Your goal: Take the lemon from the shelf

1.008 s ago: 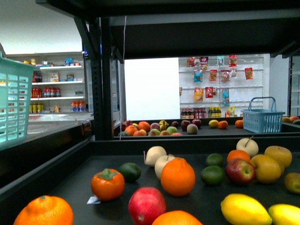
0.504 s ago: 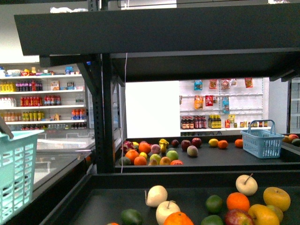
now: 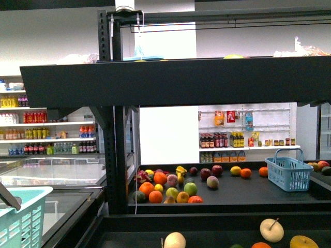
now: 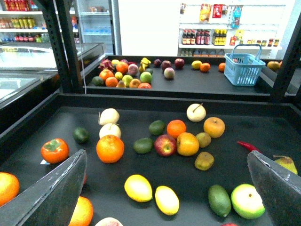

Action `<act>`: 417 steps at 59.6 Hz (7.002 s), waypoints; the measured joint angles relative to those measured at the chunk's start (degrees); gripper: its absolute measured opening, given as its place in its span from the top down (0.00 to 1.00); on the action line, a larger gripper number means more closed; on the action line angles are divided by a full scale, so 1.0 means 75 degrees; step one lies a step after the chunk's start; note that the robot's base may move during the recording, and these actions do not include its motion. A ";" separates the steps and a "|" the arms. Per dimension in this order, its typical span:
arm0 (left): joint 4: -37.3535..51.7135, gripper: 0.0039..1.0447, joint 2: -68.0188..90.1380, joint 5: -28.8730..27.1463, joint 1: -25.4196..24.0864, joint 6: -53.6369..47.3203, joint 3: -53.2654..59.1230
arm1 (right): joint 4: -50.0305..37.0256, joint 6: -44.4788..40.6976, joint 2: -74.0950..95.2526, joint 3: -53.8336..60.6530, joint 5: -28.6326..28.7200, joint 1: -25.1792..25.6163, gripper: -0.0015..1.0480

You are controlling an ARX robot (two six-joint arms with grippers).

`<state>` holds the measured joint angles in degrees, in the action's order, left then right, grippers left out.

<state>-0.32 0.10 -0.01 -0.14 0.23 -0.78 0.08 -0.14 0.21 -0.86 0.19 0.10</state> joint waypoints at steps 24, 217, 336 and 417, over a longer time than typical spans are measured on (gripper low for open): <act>-0.1207 0.07 0.1160 0.1670 -0.0321 0.1390 -0.0557 | 0.0000 0.0000 0.0000 0.0000 0.0003 0.0000 0.02; 0.1545 0.89 1.1348 0.5231 -0.1195 0.6455 -0.8530 | 0.0000 0.0000 0.0000 0.0000 0.0003 0.0000 0.02; 0.1539 0.90 1.2884 0.5409 0.2952 0.4686 -0.8935 | -0.3928 -0.3593 1.4364 -0.4922 0.2626 0.2661 0.02; 0.1539 0.91 1.2884 0.5406 0.2946 0.4683 -0.8935 | -0.3287 -0.5954 2.0318 -0.9987 0.3427 0.1641 0.02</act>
<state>11.22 96.73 40.53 21.96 35.35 -67.79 -24.58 -44.80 152.59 -75.77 25.89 12.40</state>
